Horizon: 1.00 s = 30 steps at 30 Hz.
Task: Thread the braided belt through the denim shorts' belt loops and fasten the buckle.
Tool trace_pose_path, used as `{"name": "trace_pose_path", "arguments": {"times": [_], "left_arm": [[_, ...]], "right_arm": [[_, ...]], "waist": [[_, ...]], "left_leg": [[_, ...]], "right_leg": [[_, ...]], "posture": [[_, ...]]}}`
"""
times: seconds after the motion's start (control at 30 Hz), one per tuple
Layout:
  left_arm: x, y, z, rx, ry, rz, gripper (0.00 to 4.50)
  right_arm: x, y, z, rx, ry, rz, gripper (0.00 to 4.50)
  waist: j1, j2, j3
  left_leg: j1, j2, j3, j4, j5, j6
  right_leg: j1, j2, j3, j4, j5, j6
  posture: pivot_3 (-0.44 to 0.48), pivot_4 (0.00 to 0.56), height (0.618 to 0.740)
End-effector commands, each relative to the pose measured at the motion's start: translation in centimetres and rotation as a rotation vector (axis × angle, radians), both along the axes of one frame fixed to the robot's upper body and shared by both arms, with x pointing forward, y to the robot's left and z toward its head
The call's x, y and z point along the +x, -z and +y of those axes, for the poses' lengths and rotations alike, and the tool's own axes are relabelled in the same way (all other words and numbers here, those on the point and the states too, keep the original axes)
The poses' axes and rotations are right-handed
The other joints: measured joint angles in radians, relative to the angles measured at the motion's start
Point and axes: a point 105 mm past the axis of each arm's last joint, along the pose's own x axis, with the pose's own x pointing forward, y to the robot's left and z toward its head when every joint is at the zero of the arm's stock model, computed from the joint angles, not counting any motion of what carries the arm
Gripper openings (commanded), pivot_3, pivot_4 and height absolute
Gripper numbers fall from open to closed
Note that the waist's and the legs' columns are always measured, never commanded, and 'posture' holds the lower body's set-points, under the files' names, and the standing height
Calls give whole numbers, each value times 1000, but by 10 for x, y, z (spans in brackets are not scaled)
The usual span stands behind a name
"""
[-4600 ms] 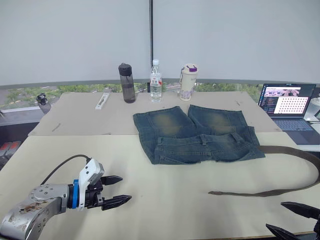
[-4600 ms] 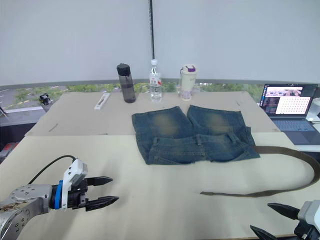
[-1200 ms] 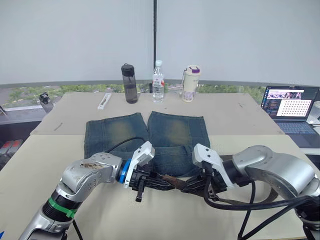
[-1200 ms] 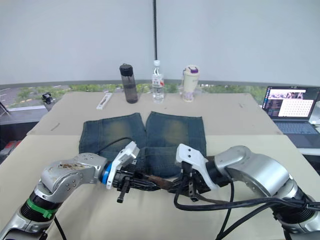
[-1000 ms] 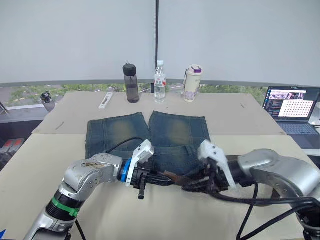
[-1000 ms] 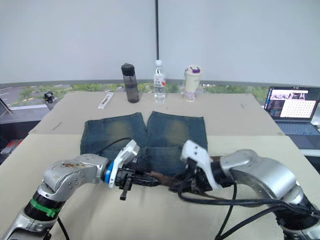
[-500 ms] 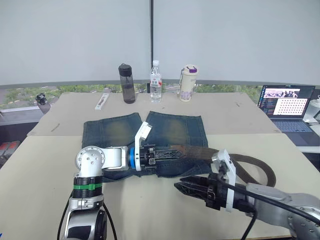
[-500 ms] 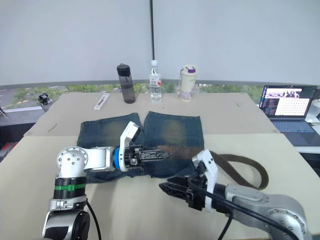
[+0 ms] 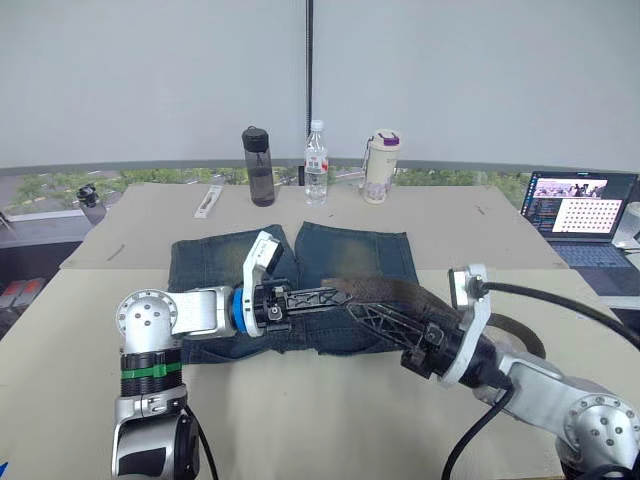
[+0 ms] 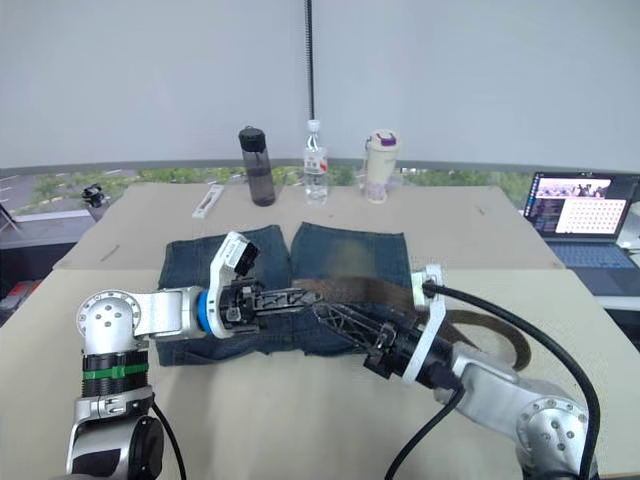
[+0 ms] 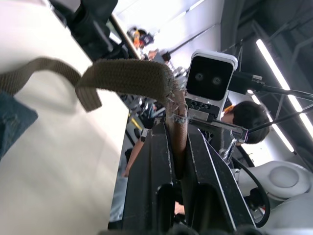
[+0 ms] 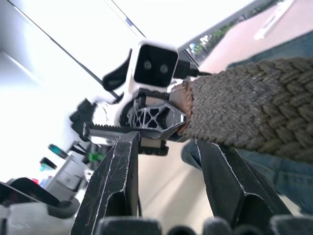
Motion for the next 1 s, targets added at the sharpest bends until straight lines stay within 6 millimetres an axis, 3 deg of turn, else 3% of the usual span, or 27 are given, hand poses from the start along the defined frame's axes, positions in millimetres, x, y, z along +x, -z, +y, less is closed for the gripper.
{"name": "trace_pose_path", "arguments": {"times": [0.03, 0.13, 0.33, 0.37, 0.7, 0.83, 1.0], "left_arm": [[-11, 2, 0, 10, 34, -3, 0], [-15, 7, 0, 22, 29, 6, 0], [-16, 9, -3, 14, -2, 17, 0], [-15, 9, -3, 10, -6, 20, 0], [-10, 17, -14, 34, -56, -30, 0], [1, 27, -26, 124, -158, -215, 0], [5, 30, -32, 201, -192, -512, 1760]], "right_arm": [[8, -16, -6, 61, 41, -35, 2082], [11, -15, -5, 57, 51, -28, 2082], [15, -17, -11, 54, 80, -14, 211], [16, -17, -11, 53, 87, -9, 89], [20, -18, -19, 2, 143, -8, 89], [28, -8, -27, -66, 216, 10, 89], [44, 1, -47, -181, 294, 38, 0]], "waist": [[0, 0, 0], [0, 0, 0], [3, 0, 0], [3, 0, 0], [3, 0, 0], [4, 0, 0], [3, 2, 1]], "left_leg": [[0, 0, 0, 0, 0, 0], [0, 0, 0, 0, 0, 0], [-1, 0, 0, 0, 0, 0], [-1, -1, 1, -1, 0, 0], [-2, -1, 1, -1, 0, 0], [-3, -1, 1, -2, 0, 0], [-4, -2, 5, -2, 0, 0]], "right_leg": [[0, 0, 0, 0, 0, 0], [-1, 0, 0, 0, 0, -1], [-1, -2, 0, -1, 0, -1], [-1, -3, 0, -1, 0, -1], [-2, -3, 0, -4, -3, -8], [0, -2, 0, -10, 0, -10], [0, -5, 2, -15, 1, -12]], "posture": [[0, 150, 740], [0, 150, 740], [0, 150, 740], [0, 150, 740], [0, 150, 740], [0, 150, 740], [0, 150, 740]]}}
